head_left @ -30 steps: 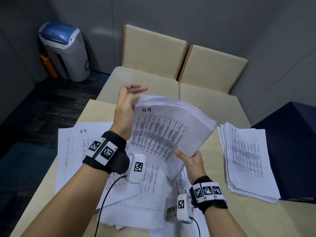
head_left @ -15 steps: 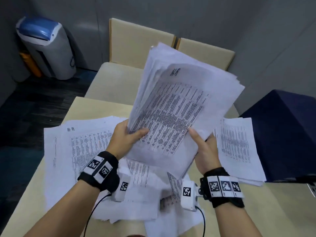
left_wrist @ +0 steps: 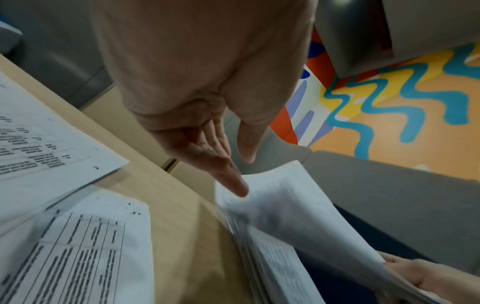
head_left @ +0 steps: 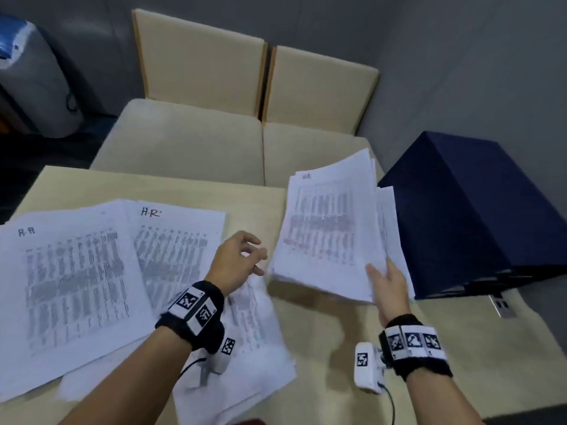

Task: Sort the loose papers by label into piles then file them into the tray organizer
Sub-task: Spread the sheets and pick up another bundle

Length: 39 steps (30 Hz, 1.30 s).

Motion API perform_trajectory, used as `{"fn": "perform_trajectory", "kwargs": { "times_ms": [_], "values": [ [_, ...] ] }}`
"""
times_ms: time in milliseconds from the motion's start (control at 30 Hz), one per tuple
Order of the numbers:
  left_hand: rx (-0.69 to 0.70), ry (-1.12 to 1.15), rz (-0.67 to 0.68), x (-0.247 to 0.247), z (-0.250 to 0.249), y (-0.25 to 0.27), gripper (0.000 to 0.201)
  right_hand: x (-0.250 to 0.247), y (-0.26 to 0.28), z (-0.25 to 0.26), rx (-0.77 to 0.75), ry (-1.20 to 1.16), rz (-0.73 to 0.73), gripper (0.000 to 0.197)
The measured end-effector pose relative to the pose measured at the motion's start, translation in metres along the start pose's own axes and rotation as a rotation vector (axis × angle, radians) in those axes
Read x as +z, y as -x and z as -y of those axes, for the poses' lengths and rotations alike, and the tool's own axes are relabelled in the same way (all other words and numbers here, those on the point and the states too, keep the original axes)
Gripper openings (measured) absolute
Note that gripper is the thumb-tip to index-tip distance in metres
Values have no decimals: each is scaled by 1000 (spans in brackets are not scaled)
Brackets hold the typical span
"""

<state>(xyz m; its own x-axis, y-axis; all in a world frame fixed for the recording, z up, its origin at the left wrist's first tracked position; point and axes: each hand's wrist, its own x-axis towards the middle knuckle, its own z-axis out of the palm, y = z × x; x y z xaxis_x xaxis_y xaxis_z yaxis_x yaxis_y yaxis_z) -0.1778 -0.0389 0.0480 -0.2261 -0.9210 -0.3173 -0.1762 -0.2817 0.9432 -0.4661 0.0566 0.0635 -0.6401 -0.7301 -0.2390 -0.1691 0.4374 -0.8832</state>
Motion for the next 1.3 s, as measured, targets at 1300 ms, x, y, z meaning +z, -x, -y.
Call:
{"fn": "perform_trajectory", "kwargs": {
  "times_ms": [1300],
  "values": [
    [-514, -536, -783, -334, 128, 92, 66, 217, 93, 25, -100, 681, 229, 20]
  ]
}}
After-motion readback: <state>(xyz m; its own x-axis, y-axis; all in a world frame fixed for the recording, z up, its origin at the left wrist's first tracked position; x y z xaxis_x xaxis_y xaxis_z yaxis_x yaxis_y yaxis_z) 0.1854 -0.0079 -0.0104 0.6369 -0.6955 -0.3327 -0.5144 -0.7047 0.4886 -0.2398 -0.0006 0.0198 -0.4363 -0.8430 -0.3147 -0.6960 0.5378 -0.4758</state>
